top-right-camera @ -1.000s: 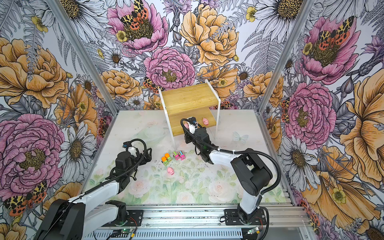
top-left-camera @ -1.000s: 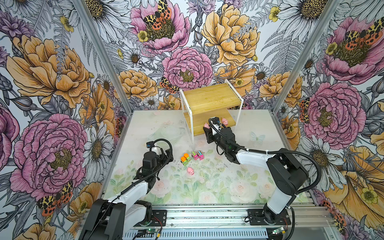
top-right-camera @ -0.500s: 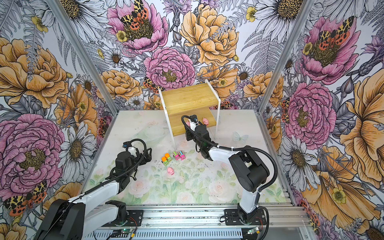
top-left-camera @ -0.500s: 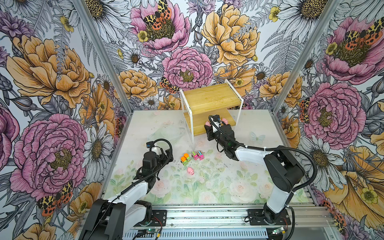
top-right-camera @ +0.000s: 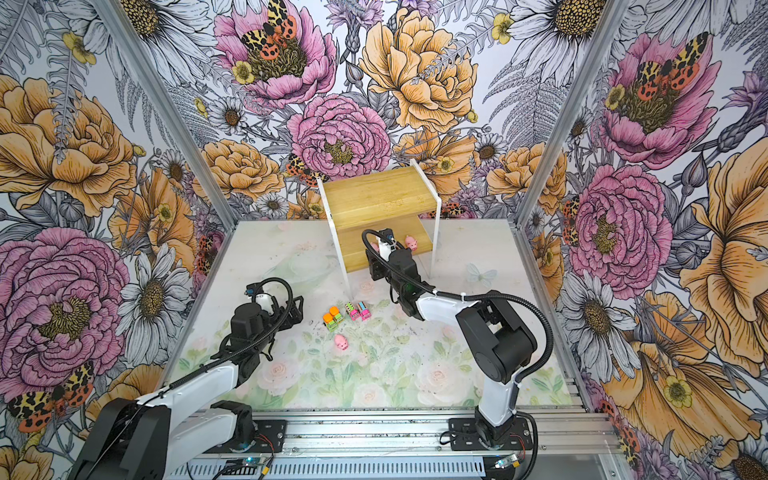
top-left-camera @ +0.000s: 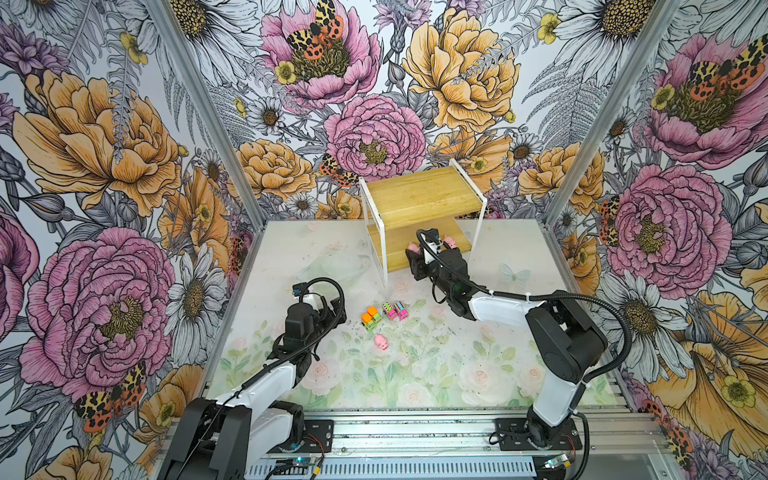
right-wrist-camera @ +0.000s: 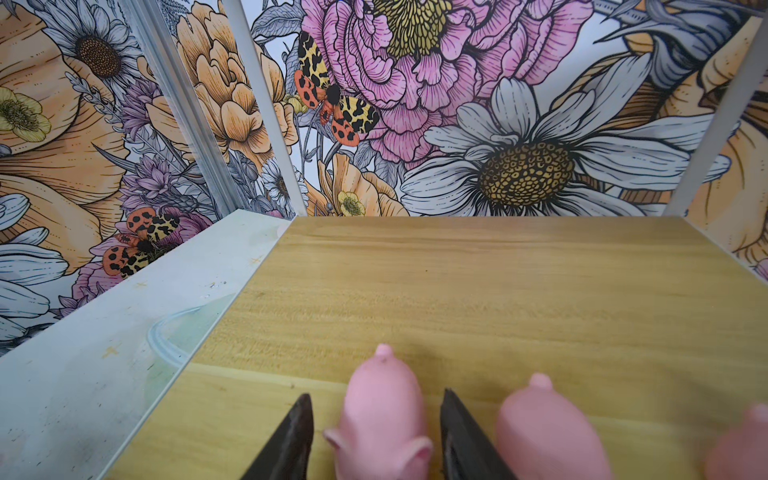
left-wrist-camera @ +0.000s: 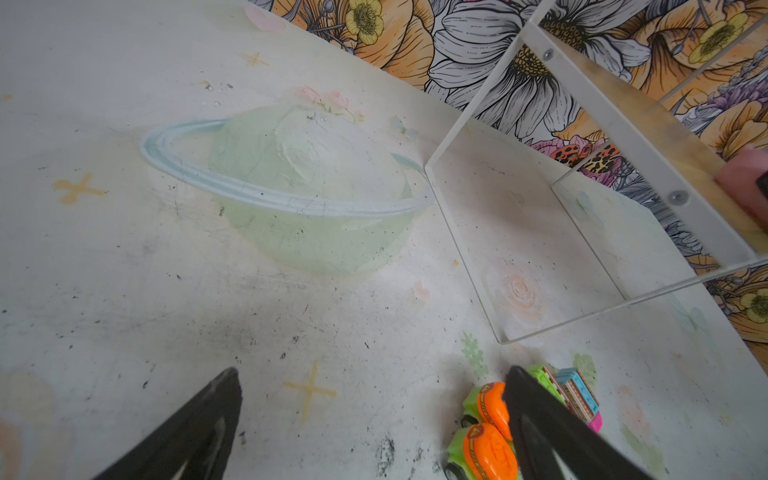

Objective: Place and organize the plastic toys onto the shelf
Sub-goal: 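Set the pig beside the others on the lower shelf, open right gripper, then withdraw the right gripper from the shelf back toward the toys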

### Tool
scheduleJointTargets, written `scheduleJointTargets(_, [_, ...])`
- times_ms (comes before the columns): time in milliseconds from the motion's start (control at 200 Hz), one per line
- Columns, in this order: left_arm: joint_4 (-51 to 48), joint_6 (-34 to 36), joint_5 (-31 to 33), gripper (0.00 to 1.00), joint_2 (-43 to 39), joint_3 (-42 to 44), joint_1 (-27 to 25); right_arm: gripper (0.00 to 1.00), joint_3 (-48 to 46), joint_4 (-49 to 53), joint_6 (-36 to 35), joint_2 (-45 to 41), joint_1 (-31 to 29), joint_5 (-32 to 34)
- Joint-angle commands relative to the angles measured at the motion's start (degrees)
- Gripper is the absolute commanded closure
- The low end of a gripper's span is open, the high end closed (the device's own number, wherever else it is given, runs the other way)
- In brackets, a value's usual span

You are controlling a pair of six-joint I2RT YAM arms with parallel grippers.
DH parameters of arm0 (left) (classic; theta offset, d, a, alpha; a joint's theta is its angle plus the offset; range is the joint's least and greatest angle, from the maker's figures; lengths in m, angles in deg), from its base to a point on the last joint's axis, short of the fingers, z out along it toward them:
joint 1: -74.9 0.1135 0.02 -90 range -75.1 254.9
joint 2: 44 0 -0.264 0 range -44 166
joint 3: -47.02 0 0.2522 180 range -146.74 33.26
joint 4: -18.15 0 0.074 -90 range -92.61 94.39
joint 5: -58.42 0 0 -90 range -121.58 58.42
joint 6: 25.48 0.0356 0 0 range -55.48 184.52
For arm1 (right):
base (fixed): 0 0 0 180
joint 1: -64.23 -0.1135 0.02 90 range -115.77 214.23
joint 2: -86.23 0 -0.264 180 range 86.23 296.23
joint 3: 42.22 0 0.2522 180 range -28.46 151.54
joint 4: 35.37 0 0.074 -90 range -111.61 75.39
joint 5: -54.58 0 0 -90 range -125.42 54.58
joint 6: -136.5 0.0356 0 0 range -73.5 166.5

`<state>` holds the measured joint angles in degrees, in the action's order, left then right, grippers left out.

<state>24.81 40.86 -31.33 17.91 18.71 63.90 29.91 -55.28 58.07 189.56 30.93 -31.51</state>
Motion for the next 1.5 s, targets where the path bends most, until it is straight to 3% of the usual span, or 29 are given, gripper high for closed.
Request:
scheduleJointTargets(0, [1.7, -0.1, -1.3, 0.01, -0.3, 0.4, 0.6, 0.48, 0.3, 0.7, 1.0, 0.2, 0.4, 0.8])
scheduleJointTargets(410, [1.9, -0.1, -1.3, 0.01, -0.3, 0.5, 0.6, 0.32, -7.1, 0.9, 0.3, -8.4, 0.4, -3.2])
scheduleJointTargets(701, [2.0, -0.1, -1.4, 0.01, -0.4, 0.6, 0.7, 0.27, -18.7, 7.2, -3.2, -22.7, 0.1, -11.8])
scheduleJointTargets(826, [2.1, -0.1, -1.6, 0.01, -0.4, 0.7, 0.7, 0.28, -26.9, 3.4, -6.1, -25.5, -1.5, -16.9])
scheduleJointTargets(966, [2.1, -0.2, -1.5, 0.01, -0.6, 0.8, 0.7, 0.29, -35.3, -5.5, -7.6, -22.1, -8.4, -14.1])
scheduleJointTargets(1131, [2.0, -0.3, -1.6, 0.01, -0.6, 0.8, 0.7, 0.29, -38.8, -19.3, -4.8, -12.0, -18.4, -7.4])
scheduleJointTargets(1221, [1.9, -0.2, -1.7, 0.01, -0.5, 0.7, 0.6, 0.28, -38.7, -25.6, -2.1, -6.5, -20.1, -6.6])
scheduleJointTargets(1496, [1.6, -0.2, -1.9, 0.01, -0.3, 0.5, 0.7, 0.28, -32.8, -28.6, -1.4, 3.8, -24.3, -5.6])
